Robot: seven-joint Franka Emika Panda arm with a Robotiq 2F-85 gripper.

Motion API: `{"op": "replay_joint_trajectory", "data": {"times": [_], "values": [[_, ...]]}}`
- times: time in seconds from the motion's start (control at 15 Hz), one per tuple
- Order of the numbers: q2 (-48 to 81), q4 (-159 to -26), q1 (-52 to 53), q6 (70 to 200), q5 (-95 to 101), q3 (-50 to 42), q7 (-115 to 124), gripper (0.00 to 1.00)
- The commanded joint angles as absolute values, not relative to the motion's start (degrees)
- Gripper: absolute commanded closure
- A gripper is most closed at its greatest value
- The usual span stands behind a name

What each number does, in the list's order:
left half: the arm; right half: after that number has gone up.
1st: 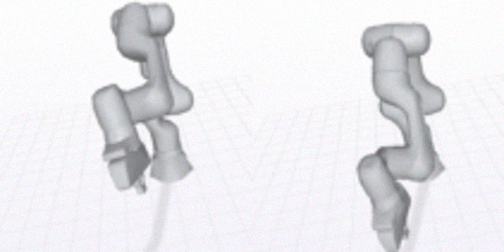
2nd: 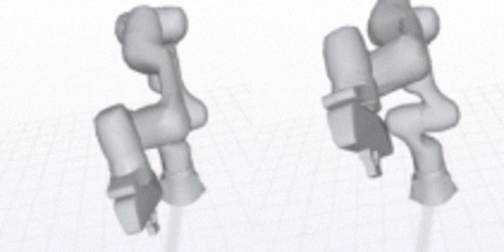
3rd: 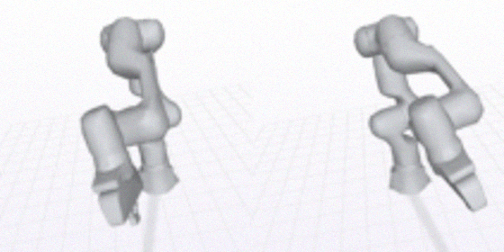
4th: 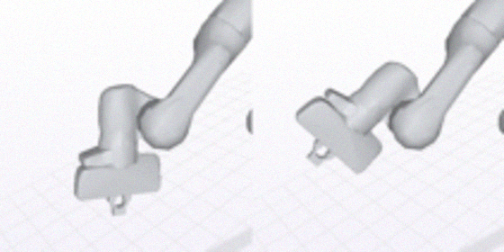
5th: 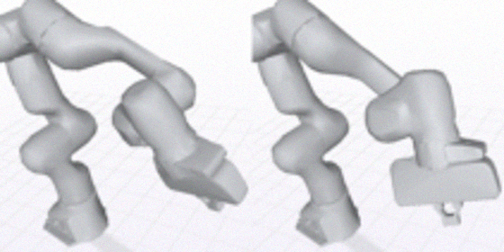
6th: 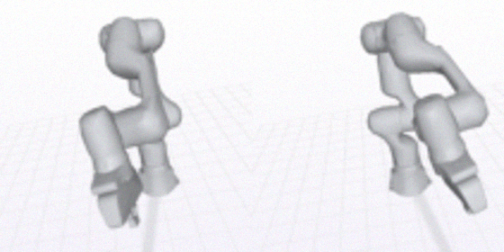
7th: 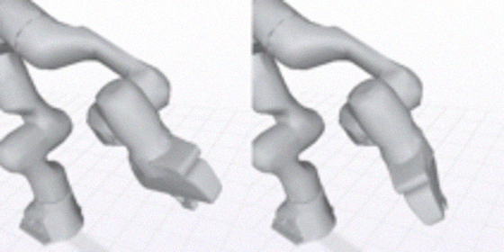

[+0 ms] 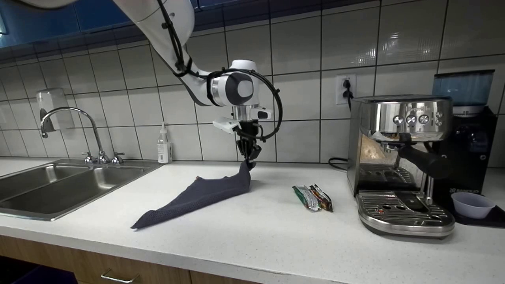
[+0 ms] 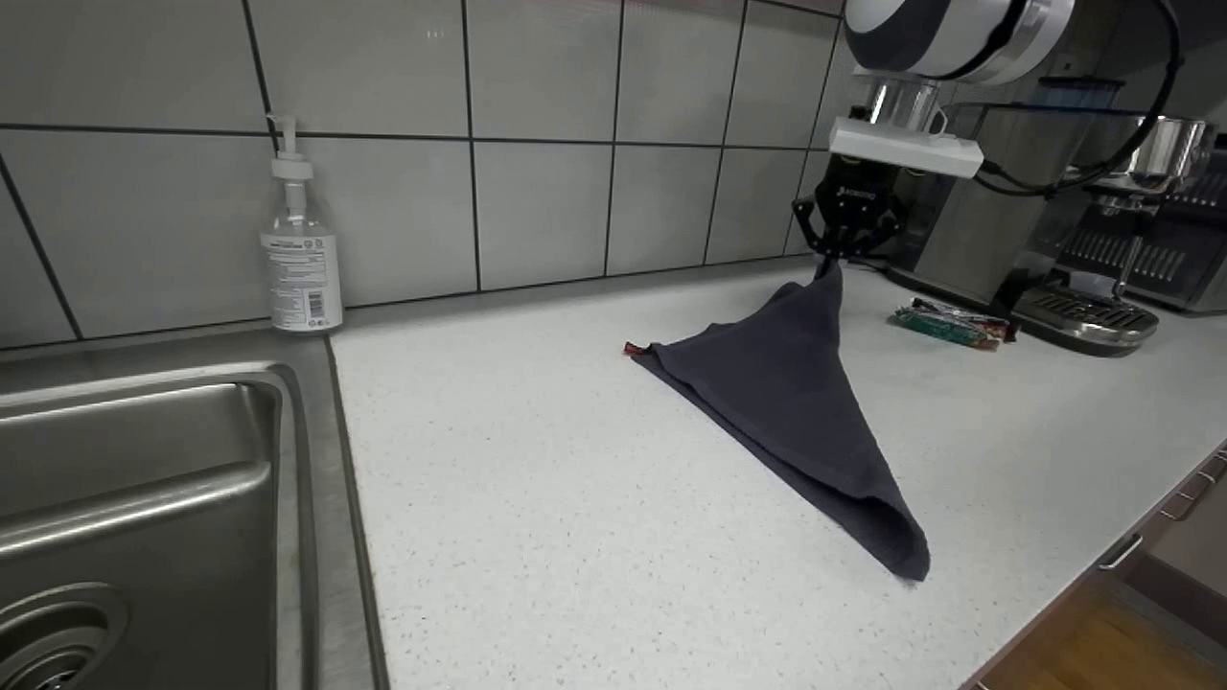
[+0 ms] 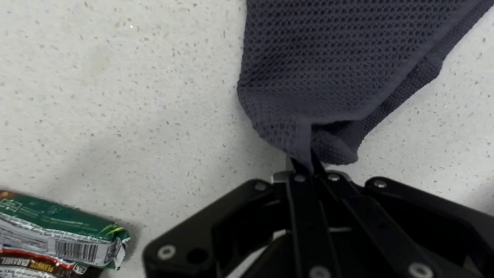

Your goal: Fold the grey towel twice in a triangular shape

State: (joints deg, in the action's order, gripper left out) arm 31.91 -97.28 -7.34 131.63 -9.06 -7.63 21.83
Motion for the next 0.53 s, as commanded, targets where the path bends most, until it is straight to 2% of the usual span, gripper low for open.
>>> {"op": "replay_joint_trajectory", "data": {"times": [0.0,0.47], "values": [[25.2,-105.7,-7.1,134.0,-10.5,-7.0,19.5,1.00],[18.0,-114.4,-6.3,135.1,-10.9,-6.4,18.1,1.00]]}}
